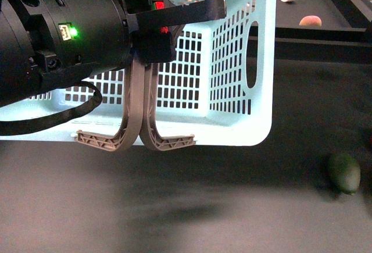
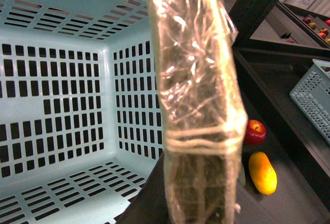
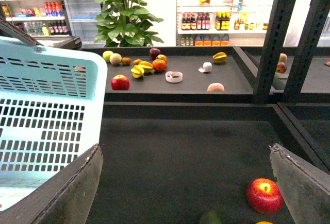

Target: Pick mango with right arm and hold basket with left

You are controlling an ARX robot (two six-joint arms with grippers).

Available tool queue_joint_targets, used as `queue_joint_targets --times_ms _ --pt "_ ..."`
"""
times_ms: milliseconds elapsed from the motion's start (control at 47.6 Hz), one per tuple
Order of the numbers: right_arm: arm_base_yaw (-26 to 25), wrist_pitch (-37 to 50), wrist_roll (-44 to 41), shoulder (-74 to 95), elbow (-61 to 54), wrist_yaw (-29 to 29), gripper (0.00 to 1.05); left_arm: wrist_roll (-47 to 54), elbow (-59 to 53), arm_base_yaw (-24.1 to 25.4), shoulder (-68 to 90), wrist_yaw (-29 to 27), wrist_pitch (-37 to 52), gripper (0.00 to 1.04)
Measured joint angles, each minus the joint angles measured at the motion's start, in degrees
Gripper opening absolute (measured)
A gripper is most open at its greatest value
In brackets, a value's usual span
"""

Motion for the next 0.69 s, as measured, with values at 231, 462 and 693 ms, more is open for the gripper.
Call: queue_joint_targets --times_ms 231,462,693 --pt "-7.06 22.12 6.51 18.69 -0.11 1.20 0.97 0.02 0.00 -0.02 0.00 0.00 0.00 0.08" --pt "-18.86 47.43 6.64 61.20 2.64 -8.98 0.97 0.13 0.00 -0.04 0.00 0.00 -0.07 0.08" --pt "-25.46 58.82 2.12 92.80 9.33 -11.82 0.97 0.15 0.00 -0.04 0.00 -0.02 -0.09 0.08"
